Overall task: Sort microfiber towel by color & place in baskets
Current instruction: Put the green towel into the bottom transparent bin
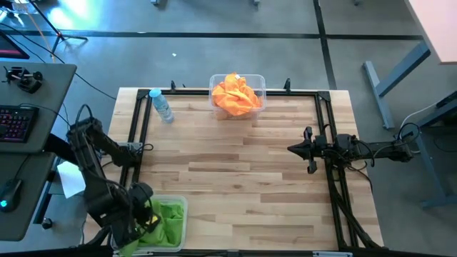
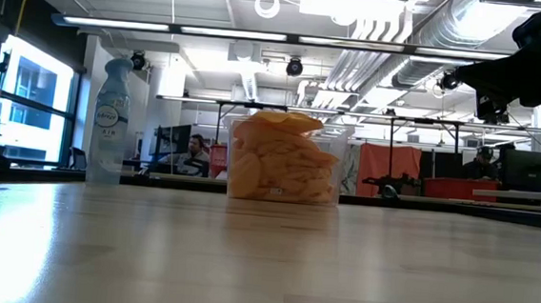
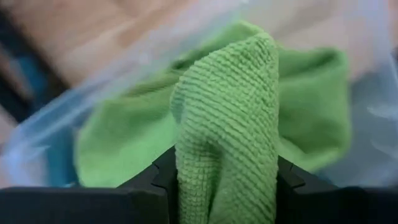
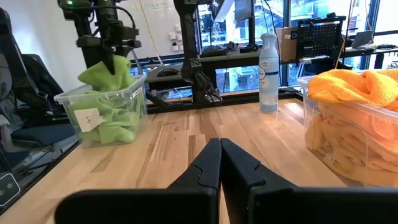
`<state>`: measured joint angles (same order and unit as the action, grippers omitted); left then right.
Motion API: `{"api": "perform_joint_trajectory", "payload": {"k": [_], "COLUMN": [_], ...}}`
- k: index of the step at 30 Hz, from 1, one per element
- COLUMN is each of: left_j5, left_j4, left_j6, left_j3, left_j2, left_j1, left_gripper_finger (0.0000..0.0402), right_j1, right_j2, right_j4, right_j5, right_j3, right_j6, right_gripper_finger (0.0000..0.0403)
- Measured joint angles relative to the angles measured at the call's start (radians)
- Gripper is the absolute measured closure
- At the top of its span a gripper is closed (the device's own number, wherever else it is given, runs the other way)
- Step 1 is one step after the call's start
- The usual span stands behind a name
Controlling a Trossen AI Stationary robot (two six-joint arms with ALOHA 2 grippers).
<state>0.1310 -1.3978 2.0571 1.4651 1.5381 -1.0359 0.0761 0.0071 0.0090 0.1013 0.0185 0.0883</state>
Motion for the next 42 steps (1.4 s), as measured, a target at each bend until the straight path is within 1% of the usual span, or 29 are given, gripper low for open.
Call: {"api": "perform_joint_trajectory", "payload": {"k": [2, 3, 4, 7, 8, 9, 11, 12, 14, 16, 17, 18, 20, 21, 22, 23, 25, 26, 27, 28, 29, 31, 33, 35, 36, 38, 40, 42], "left_j5": [0.006, 0.006, 0.008, 0.011, 0.012, 0.013, 0.013, 0.009, 0.006, 0.007, 0.009, 0.010, 0.016, 0.016, 0.011, 0.007, 0.010, 0.011, 0.012, 0.016, 0.025, 0.028, 0.026, 0.034, 0.039, 0.059, 0.070, 0.059], "left_j4": [0.040, 0.035, 0.005, -0.101, -0.083, -0.042, 0.056, 0.077, 0.038, -0.021, -0.005, 0.043, 0.163, 0.184, 0.181, 0.146, 0.029, -0.003, 0.019, 0.085, 0.164, 0.253, 0.221, 0.128, 0.093, 0.119, 0.204, 0.212], "left_j6": [-0.091, -0.104, -0.091, 0.017, 0.023, -0.003, -0.099, -0.115, -0.061, 0.041, 0.077, 0.083, 0.018, -0.007, -0.001, 0.034, 0.155, 0.220, 0.245, 0.230, 0.179, 0.096, 0.154, 0.242, 0.255, 0.244, 0.169, 0.139], "left_j3": [0.000, 0.000, 0.000, 0.000, 0.000, 0.000, 0.000, 0.000, 0.001, 0.000, 0.000, 0.000, 0.000, 0.000, 0.000, 0.001, 0.000, 0.000, 0.000, 0.000, 0.000, 0.000, 0.001, 0.000, 0.000, 0.000, 0.000, 0.000], "left_j2": [0.002, 0.001, 0.001, 0.000, -0.001, -0.001, -0.001, -0.001, -0.002, -0.002, -0.004, -0.004, -0.004, -0.004, -0.004, -0.004, -0.004, -0.004, -0.005, -0.005, -0.004, -0.002, -0.003, -0.003, -0.002, 0.001, 0.003, 0.002], "left_j1": [0.000, 0.001, 0.002, 0.002, 0.000, -0.002, -0.010, -0.012, -0.013, -0.014, -0.013, -0.013, -0.013, -0.013, -0.013, -0.013, -0.013, -0.013, -0.013, -0.013, -0.013, -0.007, -0.004, -0.007, -0.007, 0.001, 0.011, 0.018], "left_gripper_finger": [0.0271, 0.0271, 0.0271, 0.0271, 0.0271, 0.0271, 0.0271, 0.0271, 0.0271, 0.0271, 0.0271, 0.0271, 0.0271, 0.0271, 0.0271, 0.0271, 0.0271, 0.0271, 0.0271, 0.0271, 0.0271, 0.0271, 0.0271, 0.0271, 0.0271, 0.0271, 0.0271, 0.0271], "right_j1": [0.000, 0.000, 0.000, 0.000, 0.000, 0.000, 0.000, 0.000, 0.000, 0.000, 0.000, 0.000, 0.000, 0.000, 0.000, 0.000, 0.000, 0.000, 0.000, 0.000, 0.000, 0.000, 0.000, 0.000, 0.000, 0.000, 0.000, 0.000], "right_j2": [0.000, 0.000, 0.000, 0.000, 0.000, 0.000, 0.000, 0.000, 0.000, 0.000, 0.000, 0.000, 0.000, 0.000, 0.000, 0.000, 0.000, 0.000, 0.000, 0.000, 0.000, 0.000, 0.000, 0.000, 0.000, 0.000, 0.000, 0.000], "right_j4": [0.000, 0.000, 0.000, 0.000, 0.000, 0.000, 0.000, 0.000, 0.000, 0.000, 0.000, 0.000, 0.000, 0.000, 0.000, 0.000, 0.000, 0.000, 0.000, 0.000, 0.000, 0.000, 0.000, 0.000, 0.000, 0.000, 0.000, 0.000], "right_j5": [0.000, 0.000, 0.000, 0.000, 0.000, 0.000, 0.000, 0.000, 0.000, 0.000, 0.000, 0.000, 0.000, 0.000, 0.000, 0.000, 0.000, 0.000, 0.000, 0.000, 0.000, 0.000, 0.000, 0.000, 0.000, 0.000, 0.000, 0.000], "right_j3": [0.000, 0.000, 0.000, 0.000, 0.000, 0.000, 0.000, 0.000, 0.000, 0.000, 0.000, 0.000, 0.000, 0.000, 0.000, 0.000, 0.000, 0.000, 0.000, 0.000, 0.000, 0.000, 0.000, 0.000, 0.000, 0.000, 0.000, 0.000], "right_j6": [0.000, 0.000, 0.000, 0.000, 0.000, 0.000, 0.000, 0.000, 0.000, 0.000, 0.000, 0.000, 0.000, 0.000, 0.000, 0.000, 0.000, 0.000, 0.000, 0.000, 0.000, 0.000, 0.000, 0.000, 0.000, 0.000, 0.000, 0.000], "right_gripper_finger": [0.0402, 0.0402, 0.0402, 0.0402, 0.0402, 0.0402, 0.0402, 0.0402, 0.0402, 0.0402, 0.0402, 0.0402, 0.0402, 0.0402, 0.0402, 0.0402, 0.0402, 0.0402, 0.0402, 0.0402, 0.0402, 0.0402, 0.0402, 0.0402, 0.0402, 0.0402, 0.0402, 0.0402]}}
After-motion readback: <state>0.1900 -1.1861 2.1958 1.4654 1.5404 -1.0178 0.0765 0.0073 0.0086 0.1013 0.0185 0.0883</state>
